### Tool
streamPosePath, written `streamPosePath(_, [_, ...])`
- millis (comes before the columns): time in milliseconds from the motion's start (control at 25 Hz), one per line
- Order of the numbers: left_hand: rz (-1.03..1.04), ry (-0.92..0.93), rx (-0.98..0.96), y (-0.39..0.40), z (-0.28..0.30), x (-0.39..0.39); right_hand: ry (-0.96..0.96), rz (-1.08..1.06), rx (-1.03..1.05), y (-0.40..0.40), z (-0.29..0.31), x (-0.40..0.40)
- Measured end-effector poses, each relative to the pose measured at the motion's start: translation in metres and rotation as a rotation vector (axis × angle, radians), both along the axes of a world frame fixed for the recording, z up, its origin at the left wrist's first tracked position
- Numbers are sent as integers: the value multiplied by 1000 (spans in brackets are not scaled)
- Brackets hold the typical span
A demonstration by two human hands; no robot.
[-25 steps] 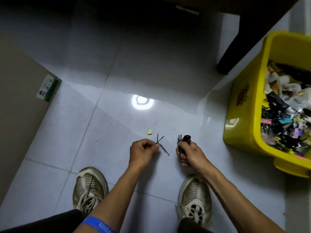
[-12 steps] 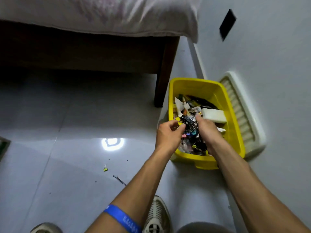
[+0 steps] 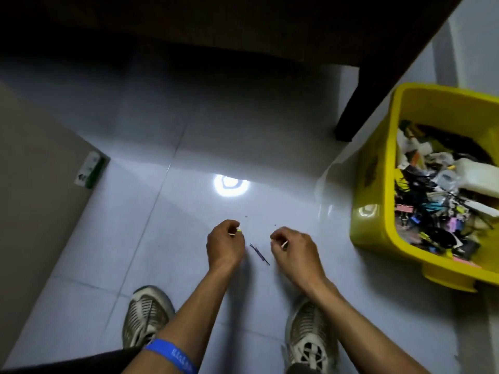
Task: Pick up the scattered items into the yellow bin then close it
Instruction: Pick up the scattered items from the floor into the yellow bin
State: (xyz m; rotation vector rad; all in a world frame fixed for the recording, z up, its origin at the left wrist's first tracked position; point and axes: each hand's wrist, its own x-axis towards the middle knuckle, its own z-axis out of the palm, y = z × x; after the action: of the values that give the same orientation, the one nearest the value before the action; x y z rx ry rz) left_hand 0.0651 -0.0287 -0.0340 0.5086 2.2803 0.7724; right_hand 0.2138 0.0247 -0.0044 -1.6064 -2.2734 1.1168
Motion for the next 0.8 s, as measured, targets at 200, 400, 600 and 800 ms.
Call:
streamPosePath(200, [-265,114,-56,4,-47,-24,-373,275,-4,-26,-78,-21])
streamPosePath(400, [-316,187,-100,9,-62,-29,-446,381,115,-22,-91,-32])
streamPosePath(600, [-121,72,-72,4,-57,-32,-409,163,31,-17,-93,-24])
streamPosePath(800, [229,-197,61,8,-17,-28,217,-491,-445,3,-41,-4])
